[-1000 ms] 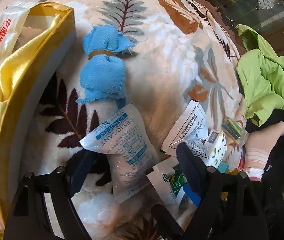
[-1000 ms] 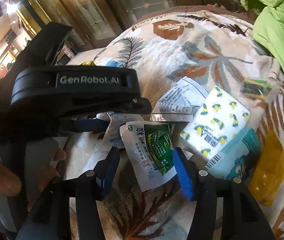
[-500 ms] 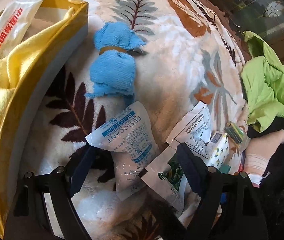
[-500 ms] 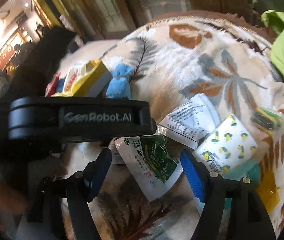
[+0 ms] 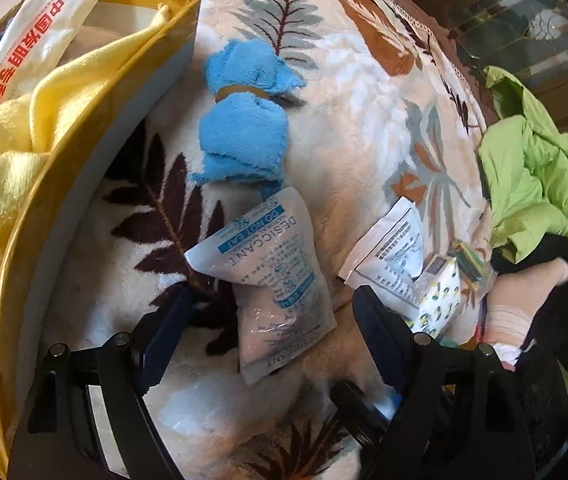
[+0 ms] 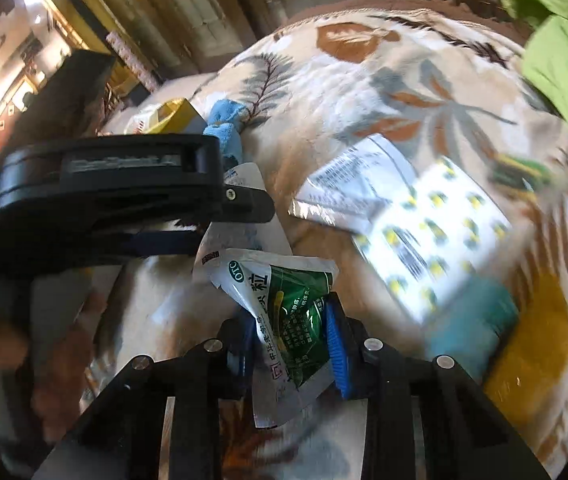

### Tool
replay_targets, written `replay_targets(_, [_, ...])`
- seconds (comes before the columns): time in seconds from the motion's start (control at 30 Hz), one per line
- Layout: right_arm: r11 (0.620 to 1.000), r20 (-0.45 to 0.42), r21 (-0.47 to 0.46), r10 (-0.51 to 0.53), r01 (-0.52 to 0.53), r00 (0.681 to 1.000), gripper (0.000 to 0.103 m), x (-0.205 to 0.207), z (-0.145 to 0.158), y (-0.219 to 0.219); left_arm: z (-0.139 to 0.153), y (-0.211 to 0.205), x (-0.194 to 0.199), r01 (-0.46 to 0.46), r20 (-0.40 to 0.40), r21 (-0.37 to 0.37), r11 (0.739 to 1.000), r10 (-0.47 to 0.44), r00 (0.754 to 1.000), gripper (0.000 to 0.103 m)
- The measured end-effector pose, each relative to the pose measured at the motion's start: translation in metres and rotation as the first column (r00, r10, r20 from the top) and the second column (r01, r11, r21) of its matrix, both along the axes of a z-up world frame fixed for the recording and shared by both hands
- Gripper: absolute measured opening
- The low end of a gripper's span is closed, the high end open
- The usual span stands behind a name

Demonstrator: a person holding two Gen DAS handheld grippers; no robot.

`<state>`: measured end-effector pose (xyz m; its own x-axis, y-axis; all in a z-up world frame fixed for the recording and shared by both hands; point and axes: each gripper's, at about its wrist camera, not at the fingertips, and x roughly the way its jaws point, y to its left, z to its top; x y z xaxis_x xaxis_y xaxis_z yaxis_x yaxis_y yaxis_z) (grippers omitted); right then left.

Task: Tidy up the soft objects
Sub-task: 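Grasp the white desiccant packet with the left tool while the right tool grasps the white-green sachet, then carry the desiccant packet with the left tool while the right tool carries the sachet to the tray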

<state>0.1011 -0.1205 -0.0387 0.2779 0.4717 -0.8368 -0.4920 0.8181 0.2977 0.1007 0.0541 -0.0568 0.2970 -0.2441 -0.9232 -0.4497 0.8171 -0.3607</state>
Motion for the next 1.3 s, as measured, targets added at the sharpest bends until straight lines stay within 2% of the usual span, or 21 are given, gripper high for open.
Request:
replay_targets(0.1, [0.995, -0.04, 0.069, -0.064, 0.066, 0.997, 0.031, -0.007, 0.005, -0.021, -0.001, -0.006, 0.003, 0.011, -0.017, 0.038, 0.999, -0.01, 1.0, 0.082])
replay_targets(0.17, [0.991, -0.061, 0.098, -0.084, 0.09, 0.995, 0.031, -0.006, 0.008, -0.029, -0.003, -0.006, 0.008, -0.019, -0.021, 0.04, 0.999, 0.02, 1.0, 0.083])
replay_targets(0.23, [0.989, -0.05, 0.105, -0.095, 0.1, 0.994, 0.031, -0.01, 0.012, -0.032, -0.005, -0.01, 0.013, -0.029, -0.034, 0.049, 0.998, 0.03, 0.999, 0.091])
replay_targets(0.37, [0.98, -0.053, 0.15, -0.127, 0.134, 0.99, 0.032, -0.019, 0.022, -0.04, -0.008, -0.033, 0.026, 0.018, -0.078, 0.157, 0.988, -0.006, 0.997, 0.095])
replay_targets(0.4, [0.977, -0.054, 0.162, -0.134, 0.141, 0.99, 0.032, -0.02, 0.024, -0.043, -0.007, -0.036, 0.026, 0.025, -0.078, 0.179, 0.984, -0.011, 0.997, 0.093])
replay_targets(0.5, [0.968, -0.058, 0.196, -0.149, 0.158, 0.987, 0.032, -0.025, 0.033, -0.055, -0.005, -0.042, 0.024, 0.058, -0.095, 0.249, 0.967, -0.035, 0.995, 0.075])
replay_targets(0.53, [0.965, -0.059, 0.205, -0.155, 0.164, 0.986, 0.032, -0.026, 0.034, -0.058, -0.004, -0.042, 0.023, 0.056, -0.094, 0.254, 0.965, -0.033, 0.995, 0.065])
replay_targets(0.57, [0.963, -0.06, 0.211, -0.159, 0.169, 0.985, 0.032, -0.027, 0.035, -0.06, -0.002, -0.038, 0.022, 0.047, -0.09, 0.246, 0.968, -0.026, 0.996, 0.061])
replay_targets(0.6, [0.959, -0.062, 0.222, -0.168, 0.178, 0.984, 0.032, -0.027, 0.035, -0.062, -0.001, -0.034, 0.021, 0.041, -0.09, 0.237, 0.971, -0.02, 0.996, 0.052])
replay_targets(0.7, [0.953, -0.071, 0.237, -0.177, 0.189, 0.982, 0.032, -0.026, 0.035, -0.064, 0.003, -0.025, 0.017, 0.05, -0.079, 0.198, 0.979, -0.035, 0.996, 0.043])
replay_targets(0.83, [0.955, -0.059, 0.242, -0.163, 0.173, 0.985, 0.032, -0.034, 0.039, -0.06, 0.008, -0.024, 0.0, 0.091, -0.047, 0.192, 0.977, -0.083, 0.995, 0.041])
replay_targets(1.13, [0.966, -0.056, 0.224, -0.121, 0.13, 0.991, 0.032, -0.049, 0.04, -0.039, 0.033, -0.026, -0.039, 0.166, 0.019, 0.299, 0.94, -0.18, 0.983, 0.04])
replay_targets(1.3, [0.973, -0.044, 0.217, -0.074, 0.081, 0.996, 0.032, -0.054, 0.046, -0.015, 0.054, -0.001, -0.06, 0.189, 0.065, 0.335, 0.923, -0.223, 0.973, 0.04])
